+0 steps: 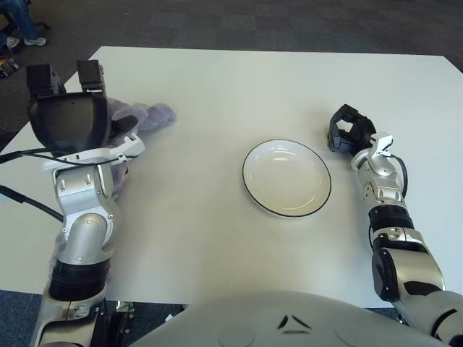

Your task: Put the doll into the plate.

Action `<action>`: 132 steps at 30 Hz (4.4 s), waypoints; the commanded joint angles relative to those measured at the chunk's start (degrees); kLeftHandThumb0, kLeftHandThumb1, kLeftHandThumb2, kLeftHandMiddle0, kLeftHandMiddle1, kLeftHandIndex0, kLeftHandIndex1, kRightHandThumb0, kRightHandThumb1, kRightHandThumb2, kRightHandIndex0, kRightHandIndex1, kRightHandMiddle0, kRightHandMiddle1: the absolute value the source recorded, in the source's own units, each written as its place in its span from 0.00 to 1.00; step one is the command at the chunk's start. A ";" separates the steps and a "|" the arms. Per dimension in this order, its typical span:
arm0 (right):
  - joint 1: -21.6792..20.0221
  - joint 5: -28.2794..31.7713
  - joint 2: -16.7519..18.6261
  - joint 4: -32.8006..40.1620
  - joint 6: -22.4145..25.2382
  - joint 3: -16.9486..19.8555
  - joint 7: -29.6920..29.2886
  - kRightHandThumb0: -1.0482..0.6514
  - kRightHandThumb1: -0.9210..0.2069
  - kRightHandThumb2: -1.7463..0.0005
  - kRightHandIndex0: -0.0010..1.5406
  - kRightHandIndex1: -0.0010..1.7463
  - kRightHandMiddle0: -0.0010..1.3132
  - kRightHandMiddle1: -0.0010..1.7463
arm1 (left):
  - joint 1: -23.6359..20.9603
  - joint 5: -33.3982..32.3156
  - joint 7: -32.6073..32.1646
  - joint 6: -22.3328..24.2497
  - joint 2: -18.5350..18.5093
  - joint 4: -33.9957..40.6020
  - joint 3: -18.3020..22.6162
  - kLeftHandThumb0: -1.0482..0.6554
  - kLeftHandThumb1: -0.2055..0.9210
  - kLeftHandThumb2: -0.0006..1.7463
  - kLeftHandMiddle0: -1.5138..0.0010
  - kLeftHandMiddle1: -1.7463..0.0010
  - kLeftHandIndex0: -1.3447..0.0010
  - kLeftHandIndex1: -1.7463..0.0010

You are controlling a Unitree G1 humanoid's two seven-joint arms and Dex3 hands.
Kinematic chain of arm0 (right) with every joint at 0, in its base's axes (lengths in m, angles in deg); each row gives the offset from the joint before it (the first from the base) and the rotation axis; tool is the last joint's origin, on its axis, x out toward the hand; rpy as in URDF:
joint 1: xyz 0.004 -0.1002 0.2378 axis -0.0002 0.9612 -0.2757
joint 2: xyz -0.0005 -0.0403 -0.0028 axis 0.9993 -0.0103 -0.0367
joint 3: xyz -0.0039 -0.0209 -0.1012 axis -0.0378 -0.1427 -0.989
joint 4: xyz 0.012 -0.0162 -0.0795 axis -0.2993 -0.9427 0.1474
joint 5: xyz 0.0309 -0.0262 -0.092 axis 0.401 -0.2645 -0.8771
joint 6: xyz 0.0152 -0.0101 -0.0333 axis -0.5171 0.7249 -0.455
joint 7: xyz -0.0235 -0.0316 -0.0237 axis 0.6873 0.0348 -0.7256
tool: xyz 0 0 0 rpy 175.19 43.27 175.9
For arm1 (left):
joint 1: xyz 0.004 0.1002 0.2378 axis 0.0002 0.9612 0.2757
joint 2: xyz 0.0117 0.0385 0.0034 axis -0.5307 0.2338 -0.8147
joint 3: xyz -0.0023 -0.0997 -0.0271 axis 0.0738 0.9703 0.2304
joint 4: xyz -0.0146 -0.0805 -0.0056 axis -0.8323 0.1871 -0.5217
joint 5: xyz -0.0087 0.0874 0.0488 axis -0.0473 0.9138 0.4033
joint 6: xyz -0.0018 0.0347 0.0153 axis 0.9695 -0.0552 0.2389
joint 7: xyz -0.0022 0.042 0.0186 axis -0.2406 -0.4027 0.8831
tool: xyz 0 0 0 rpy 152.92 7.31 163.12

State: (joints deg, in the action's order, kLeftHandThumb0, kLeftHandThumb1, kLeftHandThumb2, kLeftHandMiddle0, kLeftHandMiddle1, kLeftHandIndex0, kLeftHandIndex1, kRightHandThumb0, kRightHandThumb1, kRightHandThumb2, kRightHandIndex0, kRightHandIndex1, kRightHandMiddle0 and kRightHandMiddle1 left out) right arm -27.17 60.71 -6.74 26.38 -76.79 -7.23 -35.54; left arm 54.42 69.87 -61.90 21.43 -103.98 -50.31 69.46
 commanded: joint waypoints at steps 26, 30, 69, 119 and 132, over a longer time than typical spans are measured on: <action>2.89 -0.66 -0.56 3.26 5.42 -1.14 1.40 0.36 0.42 0.34 0.77 1.00 0.39 1.00 | -6.70 -7.54 15.10 -1.39 -7.12 -13.71 -2.84 0.00 1.00 0.50 1.00 0.84 1.00 1.00; 3.17 -0.70 -0.63 4.12 6.09 -1.33 1.58 0.36 0.41 0.35 0.77 1.00 0.38 1.00 | -6.50 -9.01 16.08 -1.92 -8.21 -14.25 -3.40 0.00 1.00 0.53 0.99 0.85 1.00 1.00; 4.19 -0.57 -1.48 7.32 8.69 -1.96 4.84 0.36 0.39 0.36 0.77 1.00 0.37 1.00 | -7.04 -21.25 20.21 -4.79 -15.30 -19.05 -7.61 0.10 0.96 0.24 0.61 0.00 1.00 0.60; 4.31 -1.04 -2.45 7.71 8.97 -2.57 5.63 0.36 0.40 0.35 0.76 1.00 0.38 1.00 | -9.87 -25.29 -2.22 -4.18 -6.52 -16.65 -9.62 0.61 0.23 0.92 0.45 0.00 0.59 0.01; 4.51 -0.72 -2.63 8.28 9.47 -3.12 5.87 0.36 0.38 0.37 0.76 1.00 0.37 1.00 | -12.37 -33.22 -12.53 -7.49 -1.87 -20.38 -8.99 0.61 0.18 0.93 0.44 0.00 0.48 0.09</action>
State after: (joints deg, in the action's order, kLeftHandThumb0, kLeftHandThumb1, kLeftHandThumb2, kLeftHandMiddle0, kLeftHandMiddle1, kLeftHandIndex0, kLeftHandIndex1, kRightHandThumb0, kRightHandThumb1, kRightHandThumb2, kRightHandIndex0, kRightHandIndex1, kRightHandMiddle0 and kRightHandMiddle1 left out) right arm -24.24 60.69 -9.12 35.08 -69.31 -9.85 -30.26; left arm 43.42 38.50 -72.45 14.38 -106.82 -69.51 59.98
